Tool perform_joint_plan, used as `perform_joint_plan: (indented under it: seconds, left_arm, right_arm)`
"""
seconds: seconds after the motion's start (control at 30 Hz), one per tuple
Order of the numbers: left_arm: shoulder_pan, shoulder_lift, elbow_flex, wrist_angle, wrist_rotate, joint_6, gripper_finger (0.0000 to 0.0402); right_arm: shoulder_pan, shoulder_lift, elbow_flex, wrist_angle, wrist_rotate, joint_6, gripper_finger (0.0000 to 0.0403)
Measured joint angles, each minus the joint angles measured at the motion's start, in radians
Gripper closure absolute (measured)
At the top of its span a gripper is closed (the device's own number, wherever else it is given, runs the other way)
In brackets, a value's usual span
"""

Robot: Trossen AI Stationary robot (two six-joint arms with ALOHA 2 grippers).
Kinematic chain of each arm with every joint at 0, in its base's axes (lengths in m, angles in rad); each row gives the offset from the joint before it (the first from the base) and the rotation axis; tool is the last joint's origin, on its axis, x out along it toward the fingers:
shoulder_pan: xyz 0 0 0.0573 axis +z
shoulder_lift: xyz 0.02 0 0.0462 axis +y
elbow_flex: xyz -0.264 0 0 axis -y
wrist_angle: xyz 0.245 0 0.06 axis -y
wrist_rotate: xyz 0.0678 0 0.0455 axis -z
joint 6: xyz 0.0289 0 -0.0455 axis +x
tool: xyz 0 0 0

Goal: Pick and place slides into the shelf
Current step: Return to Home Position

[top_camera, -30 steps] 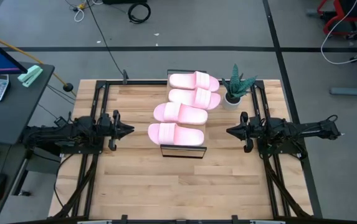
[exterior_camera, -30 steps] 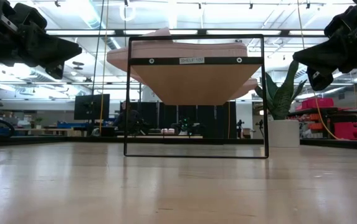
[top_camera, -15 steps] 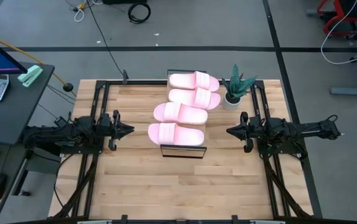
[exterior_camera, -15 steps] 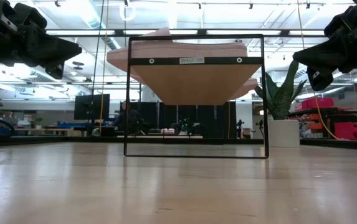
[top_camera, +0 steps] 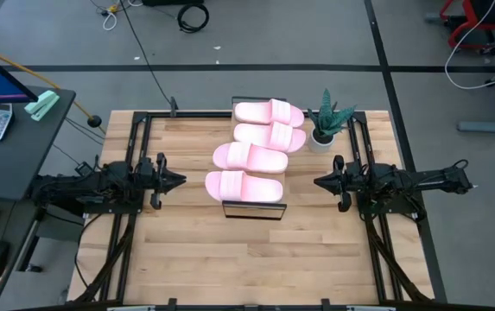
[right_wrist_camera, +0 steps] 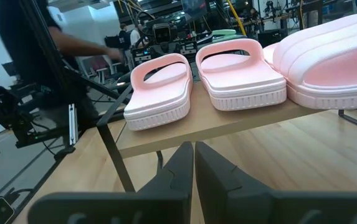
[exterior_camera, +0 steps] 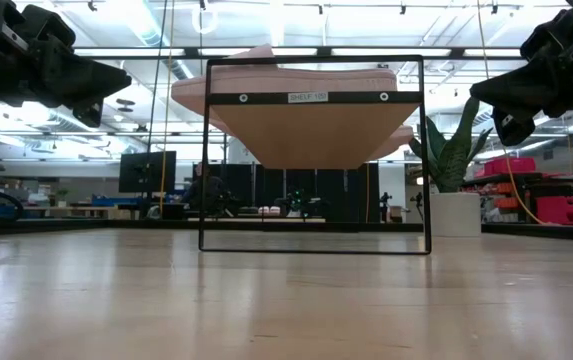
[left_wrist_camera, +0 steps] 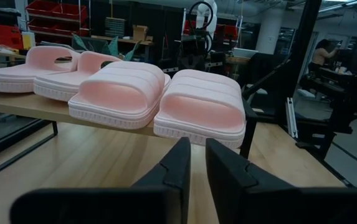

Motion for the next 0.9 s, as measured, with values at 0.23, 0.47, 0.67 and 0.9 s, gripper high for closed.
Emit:
perform_joint_plan:
  seconds: [0.23,0.47,0.67,0.9]
  left_arm:
    - [0.000,0.000,0.000,0.000,0.000,0.000,0.0350]
    - [0.000,0.000,0.000,0.000,0.000,0.000,0.0340]
    - [0.000,0.000,0.000,0.000,0.000,0.000,0.0345]
    - [0.000,0.000,0.000,0.000,0.000,0.000,0.0349]
  right_arm:
    - [0.000,0.000,0.000,0.000,0.000,0.000,0.0380]
    - [0.000,0.000,0.000,0.000,0.000,0.000,0.0380]
    - [0.000,0.000,0.000,0.000,0.000,0.000,0.0378]
    - [0.000,0.000,0.000,0.000,0.000,0.000,0.0380]
